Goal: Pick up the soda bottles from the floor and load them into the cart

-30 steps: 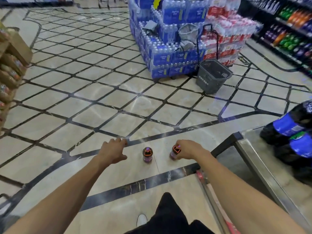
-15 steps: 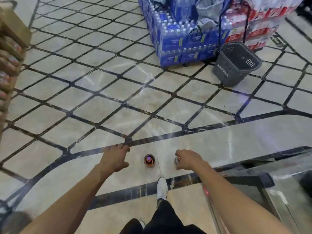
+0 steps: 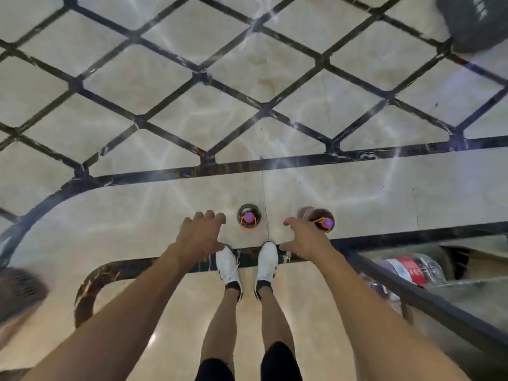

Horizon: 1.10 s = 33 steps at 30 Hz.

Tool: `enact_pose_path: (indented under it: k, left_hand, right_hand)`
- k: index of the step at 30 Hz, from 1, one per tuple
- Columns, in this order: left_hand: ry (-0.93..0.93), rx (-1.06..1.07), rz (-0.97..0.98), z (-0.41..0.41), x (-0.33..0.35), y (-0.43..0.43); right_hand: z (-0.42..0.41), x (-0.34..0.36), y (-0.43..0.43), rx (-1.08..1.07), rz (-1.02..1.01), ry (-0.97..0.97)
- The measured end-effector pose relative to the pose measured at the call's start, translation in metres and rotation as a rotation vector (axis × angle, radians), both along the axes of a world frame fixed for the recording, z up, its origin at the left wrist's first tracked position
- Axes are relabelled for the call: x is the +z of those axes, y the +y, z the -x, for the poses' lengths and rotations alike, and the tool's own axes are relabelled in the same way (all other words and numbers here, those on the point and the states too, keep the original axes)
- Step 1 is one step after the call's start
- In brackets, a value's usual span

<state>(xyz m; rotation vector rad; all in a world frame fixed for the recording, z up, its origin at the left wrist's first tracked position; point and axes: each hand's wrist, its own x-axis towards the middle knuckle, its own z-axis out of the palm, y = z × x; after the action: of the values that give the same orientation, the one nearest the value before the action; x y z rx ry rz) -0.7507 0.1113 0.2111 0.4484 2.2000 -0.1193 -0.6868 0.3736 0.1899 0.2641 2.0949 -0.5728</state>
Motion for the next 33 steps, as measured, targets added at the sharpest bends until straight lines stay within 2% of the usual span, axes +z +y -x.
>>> enact_pose_path:
  k: [4, 9, 14, 21, 26, 30, 33]
  left_hand:
    - [-0.043, 0.083, -0.091, -0.007, -0.112, 0.015]
    - [0.108, 0.264, -0.294, -0.012, -0.240, 0.042]
    - [-0.005, 0.455, -0.427, -0.019, -0.330, 0.048]
    - [0.033, 0.722, -0.723, -0.032, -0.365, 0.020]
    - [-0.149, 1.114, -0.922, 0.007, -0.375, -0.027]
    - [-0.294, 1.268, -0.899, 0.045, -0.387, -0.085]
    - [-0.381, 1.371, -0.862, 0.052, -0.404, -0.114]
  right_hand:
    - [-0.002, -0.096, -0.004, -0.113, 0.031, -0.034]
    - [-0.001, -0.202, 0.000, -0.236, 0.069, 0.019]
    - [0.007, -0.279, 0.004, -0.289, 0.126, 0.050]
    - [0.006, -0.348, -0.011, -0.291, 0.167, 0.038]
    - [0.008, -0.392, -0.030, -0.332, 0.261, 0.029]
    - [0.020, -0.434, -0.049, -0.378, 0.307, 0.052]
    - [0.035, -0.460, -0.070, -0.316, 0.354, 0.104]
